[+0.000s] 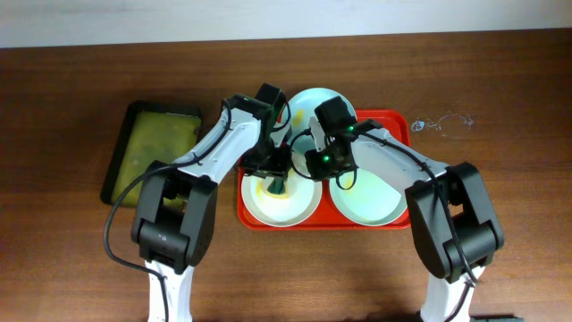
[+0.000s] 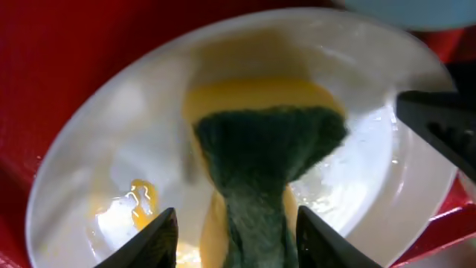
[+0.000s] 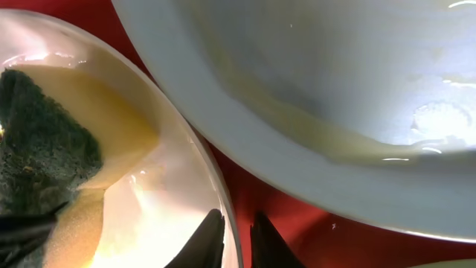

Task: Clean dirty plates on tray and stack at the side
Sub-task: 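Scrub the white plate with the sponge while the right gripper holds it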

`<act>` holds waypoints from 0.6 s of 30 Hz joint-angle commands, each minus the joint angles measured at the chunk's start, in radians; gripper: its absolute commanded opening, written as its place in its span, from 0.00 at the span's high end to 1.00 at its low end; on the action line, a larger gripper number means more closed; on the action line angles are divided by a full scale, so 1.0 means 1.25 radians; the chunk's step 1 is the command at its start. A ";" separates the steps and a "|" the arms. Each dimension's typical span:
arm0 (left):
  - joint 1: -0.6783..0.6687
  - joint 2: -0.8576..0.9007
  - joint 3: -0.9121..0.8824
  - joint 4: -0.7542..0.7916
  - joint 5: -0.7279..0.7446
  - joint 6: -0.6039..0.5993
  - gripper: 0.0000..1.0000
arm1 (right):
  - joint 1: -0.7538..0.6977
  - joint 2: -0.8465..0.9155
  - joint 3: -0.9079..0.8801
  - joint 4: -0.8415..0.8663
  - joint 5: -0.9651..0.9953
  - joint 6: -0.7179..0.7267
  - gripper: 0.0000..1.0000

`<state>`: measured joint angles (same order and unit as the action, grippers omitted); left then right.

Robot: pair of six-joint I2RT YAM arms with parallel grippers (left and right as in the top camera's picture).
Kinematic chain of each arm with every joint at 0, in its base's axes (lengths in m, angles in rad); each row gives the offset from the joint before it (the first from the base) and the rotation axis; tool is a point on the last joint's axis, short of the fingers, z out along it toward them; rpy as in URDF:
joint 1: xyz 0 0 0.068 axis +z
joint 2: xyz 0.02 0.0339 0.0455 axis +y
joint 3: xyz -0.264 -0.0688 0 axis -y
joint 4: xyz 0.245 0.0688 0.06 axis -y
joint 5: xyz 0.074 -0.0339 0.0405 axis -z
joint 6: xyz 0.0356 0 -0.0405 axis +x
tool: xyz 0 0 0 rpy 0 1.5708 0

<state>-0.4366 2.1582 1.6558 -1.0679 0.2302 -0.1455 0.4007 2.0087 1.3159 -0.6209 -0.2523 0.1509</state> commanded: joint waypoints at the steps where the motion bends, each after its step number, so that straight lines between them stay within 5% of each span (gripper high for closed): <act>1: -0.007 -0.012 -0.044 0.016 -0.005 -0.021 0.64 | -0.002 0.010 -0.009 0.000 -0.005 -0.001 0.85; 4: -0.007 -0.012 -0.044 0.019 -0.005 -0.021 0.80 | -0.002 0.010 -0.009 0.001 -0.005 -0.001 0.85; 6: -0.007 -0.012 -0.044 0.019 -0.006 -0.021 1.00 | -0.002 0.010 -0.009 0.000 -0.005 -0.001 0.84; 8: -0.004 -0.016 -0.042 0.012 -0.016 -0.021 1.00 | -0.002 0.010 -0.009 0.000 -0.005 -0.001 0.85; 13: 0.063 -0.086 -0.036 -0.059 -0.250 -0.182 1.00 | -0.002 0.010 -0.009 0.001 -0.004 -0.001 0.85; 18: 0.070 -0.101 -0.036 -0.053 -0.112 -0.179 1.00 | -0.002 0.010 -0.009 0.001 -0.005 0.000 0.84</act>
<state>-0.3458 2.0632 1.6135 -1.1370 -0.0235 -0.3470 0.3996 2.0098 1.3159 -0.6216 -0.2527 0.1535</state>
